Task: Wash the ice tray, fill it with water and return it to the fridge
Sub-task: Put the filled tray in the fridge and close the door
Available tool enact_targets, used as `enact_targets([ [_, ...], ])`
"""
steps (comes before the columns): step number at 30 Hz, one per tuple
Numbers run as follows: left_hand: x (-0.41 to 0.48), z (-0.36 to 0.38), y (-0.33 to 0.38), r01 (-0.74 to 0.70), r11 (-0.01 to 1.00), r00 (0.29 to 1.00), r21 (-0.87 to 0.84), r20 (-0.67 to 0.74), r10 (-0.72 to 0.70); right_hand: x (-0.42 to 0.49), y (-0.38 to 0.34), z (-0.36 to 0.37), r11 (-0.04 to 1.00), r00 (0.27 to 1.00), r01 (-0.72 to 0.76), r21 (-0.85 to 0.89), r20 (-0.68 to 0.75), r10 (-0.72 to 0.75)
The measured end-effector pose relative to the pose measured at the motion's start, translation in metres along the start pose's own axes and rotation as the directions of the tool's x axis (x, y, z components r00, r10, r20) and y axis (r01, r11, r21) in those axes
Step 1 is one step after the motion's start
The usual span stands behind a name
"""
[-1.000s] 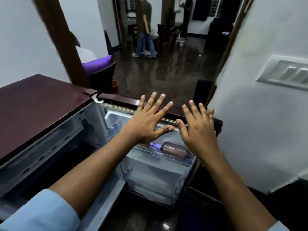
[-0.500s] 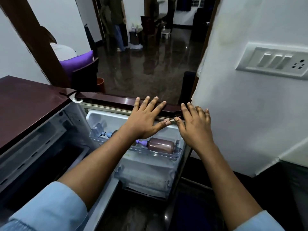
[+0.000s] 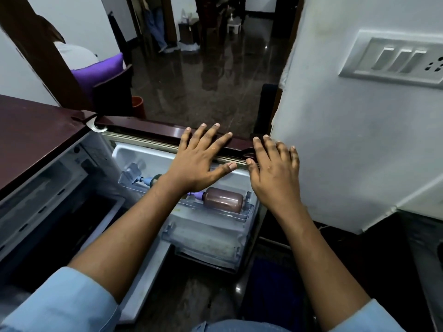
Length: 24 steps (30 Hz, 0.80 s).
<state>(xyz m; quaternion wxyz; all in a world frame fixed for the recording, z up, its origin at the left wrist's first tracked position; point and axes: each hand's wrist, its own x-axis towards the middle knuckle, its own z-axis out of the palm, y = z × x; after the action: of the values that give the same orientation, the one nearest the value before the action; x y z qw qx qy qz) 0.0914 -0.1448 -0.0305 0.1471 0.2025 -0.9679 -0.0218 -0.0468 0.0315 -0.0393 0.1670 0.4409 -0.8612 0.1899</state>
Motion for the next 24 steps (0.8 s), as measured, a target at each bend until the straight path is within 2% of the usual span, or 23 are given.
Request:
enact_targets([
  [9,-0.030,-0.020,-0.003,0.007,0.992,0.999,-0.124,0.050,0.000,-0.030,-0.009,-0.026,0.995,0.996,0.083,-0.051,0.030,-0.082],
  [13,-0.051,-0.032,0.001,0.048,0.984,0.997,-0.173,0.064,-0.037,-0.044,-0.018,-0.050,0.990,0.983,0.136,-0.040,0.126,-0.130],
  [19,-0.087,-0.049,0.005,0.120,0.966,0.991,-0.228,0.081,-0.104,-0.057,-0.044,-0.086,0.966,0.912,0.259,0.004,0.327,-0.246],
  [24,-0.121,-0.058,0.007,0.191,0.955,0.980,-0.227,0.103,-0.172,-0.065,-0.059,-0.111,0.944,0.839,0.297,0.145,0.432,-0.330],
])
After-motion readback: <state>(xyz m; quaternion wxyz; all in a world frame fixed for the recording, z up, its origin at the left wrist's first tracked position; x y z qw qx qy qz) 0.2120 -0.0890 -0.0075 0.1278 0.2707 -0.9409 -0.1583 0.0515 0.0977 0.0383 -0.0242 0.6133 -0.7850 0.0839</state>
